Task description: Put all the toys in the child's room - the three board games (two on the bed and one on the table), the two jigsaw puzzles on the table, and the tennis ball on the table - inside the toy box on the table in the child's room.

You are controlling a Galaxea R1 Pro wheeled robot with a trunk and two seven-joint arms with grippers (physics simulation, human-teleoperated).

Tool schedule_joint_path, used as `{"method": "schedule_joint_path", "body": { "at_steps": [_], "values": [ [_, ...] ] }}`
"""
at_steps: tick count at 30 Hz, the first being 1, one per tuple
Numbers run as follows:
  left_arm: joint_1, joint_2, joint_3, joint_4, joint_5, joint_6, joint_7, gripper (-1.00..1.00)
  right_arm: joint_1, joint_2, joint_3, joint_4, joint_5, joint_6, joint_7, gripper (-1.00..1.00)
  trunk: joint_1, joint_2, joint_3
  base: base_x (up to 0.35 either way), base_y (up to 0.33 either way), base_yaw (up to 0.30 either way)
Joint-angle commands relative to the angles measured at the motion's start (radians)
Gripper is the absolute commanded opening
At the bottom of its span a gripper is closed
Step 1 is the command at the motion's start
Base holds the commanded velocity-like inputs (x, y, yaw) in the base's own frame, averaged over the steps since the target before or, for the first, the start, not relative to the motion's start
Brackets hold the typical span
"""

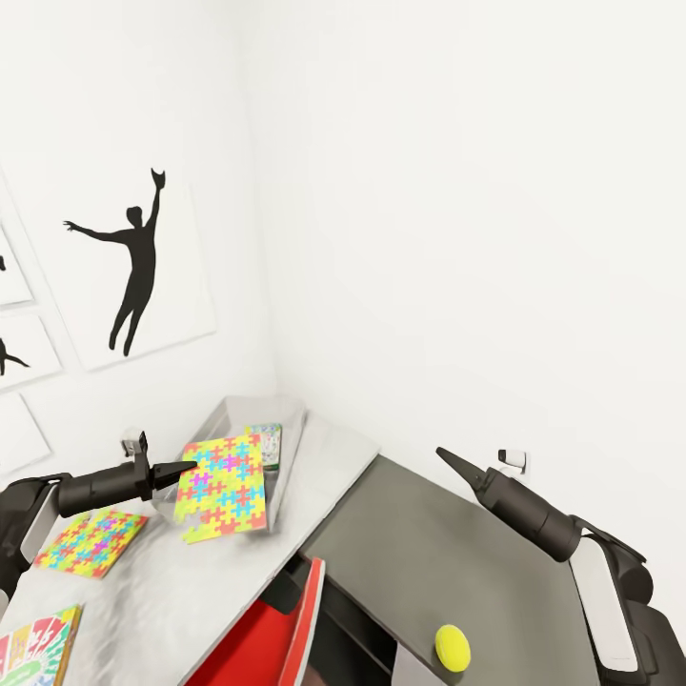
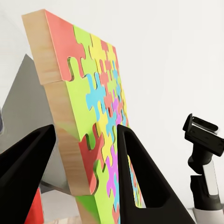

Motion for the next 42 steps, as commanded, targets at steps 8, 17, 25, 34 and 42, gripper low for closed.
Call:
{"method": "schedule_joint_path", "body": {
  "at_steps": [8, 17, 25, 34, 42],
  "values": [
    [-0.001, 0.000, -0.001, 0.000, 0.002, 0.008, 0.000, -1.00, -0.001, 0.000, -0.001, 0.000, -0.003, 0.006, 0.001, 1.00, 0.001, -0.002, -0.002, 0.119, 0.059, 0.000],
    [-0.001, 0.000, -0.001, 0.000, 0.003, 0.008, -0.001, -1.00, -0.001, 0.000, -0.001, 0.000, -0.003, 0.006, 0.001, 1.00, 0.001, -0.002, -0.002, 0.108, 0.002, 0.000],
    [-0.001, 0.000, -0.001, 0.000, 0.002, 0.008, -0.001, -1.00, -0.001, -0.001, -0.001, 0.000, -0.003, 0.006, 0.001, 1.00, 0.001, -0.002, -0.002, 0.070, 0.001, 0.000],
    [-0.001, 0.000, -0.001, 0.000, 0.003, 0.008, -0.001, -1.00, -0.001, -0.001, -0.001, 0.000, -0.003, 0.006, 0.001, 1.00, 0.001, -0.002, -0.002, 0.054, 0.031, 0.000],
    [-0.001, 0.000, -0.001, 0.000, 0.002, 0.008, -0.001, -1.00, -0.001, 0.000, -0.001, 0.000, -0.003, 0.006, 0.001, 1.00, 0.001, -0.002, -0.002, 0.094, 0.000, 0.000]
  ]
}}
